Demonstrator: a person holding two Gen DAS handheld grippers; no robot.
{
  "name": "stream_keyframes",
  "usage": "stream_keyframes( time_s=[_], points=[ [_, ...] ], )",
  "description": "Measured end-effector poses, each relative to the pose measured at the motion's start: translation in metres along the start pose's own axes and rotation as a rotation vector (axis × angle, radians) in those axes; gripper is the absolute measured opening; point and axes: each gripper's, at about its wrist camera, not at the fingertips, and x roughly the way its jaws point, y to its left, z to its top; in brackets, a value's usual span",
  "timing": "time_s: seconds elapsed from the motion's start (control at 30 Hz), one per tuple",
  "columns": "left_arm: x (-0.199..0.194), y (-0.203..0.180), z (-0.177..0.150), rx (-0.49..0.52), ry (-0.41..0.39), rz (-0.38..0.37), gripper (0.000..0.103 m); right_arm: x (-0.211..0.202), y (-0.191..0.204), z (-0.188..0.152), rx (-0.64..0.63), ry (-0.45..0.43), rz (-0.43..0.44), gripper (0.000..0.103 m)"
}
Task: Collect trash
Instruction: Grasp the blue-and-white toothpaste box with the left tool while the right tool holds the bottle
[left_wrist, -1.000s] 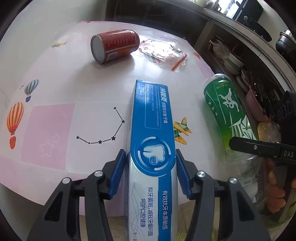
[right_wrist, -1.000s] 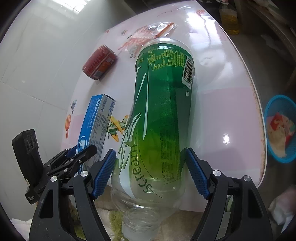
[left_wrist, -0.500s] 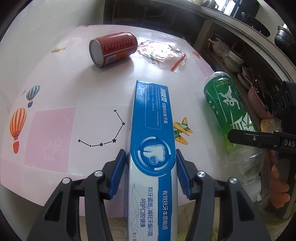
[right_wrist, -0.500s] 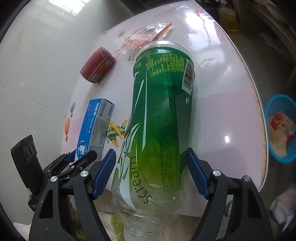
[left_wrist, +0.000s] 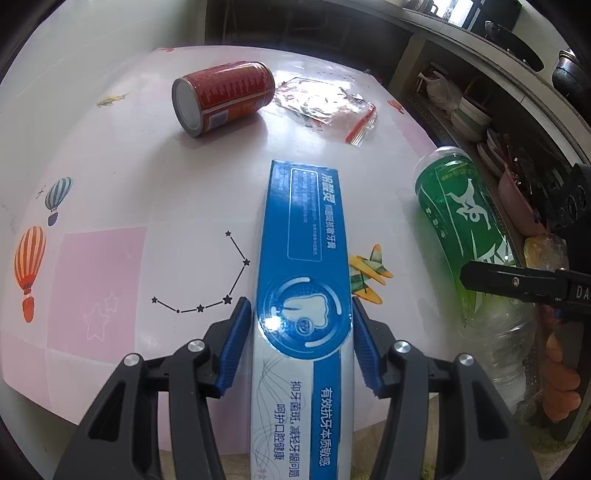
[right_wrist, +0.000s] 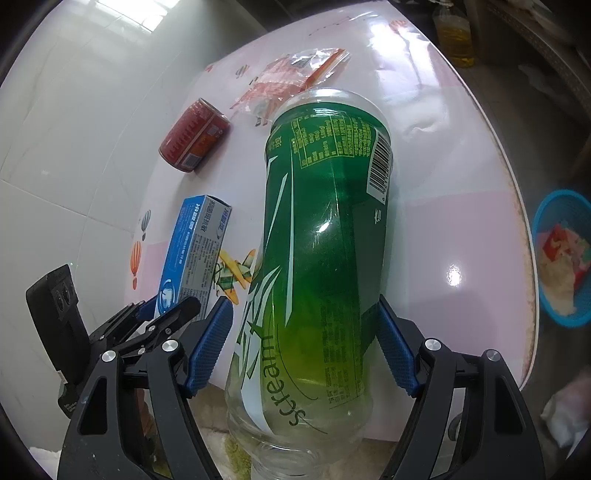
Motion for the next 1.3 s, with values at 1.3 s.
stream_keyframes(
  time_s=[1.3],
  points=[
    [-0.023, -0.007, 0.004, 0.028, -0.123, 0.004, 0.049, -0.012, 0.0, -0.004, 0.014, -0.047, 0.037, 0.059]
  ],
)
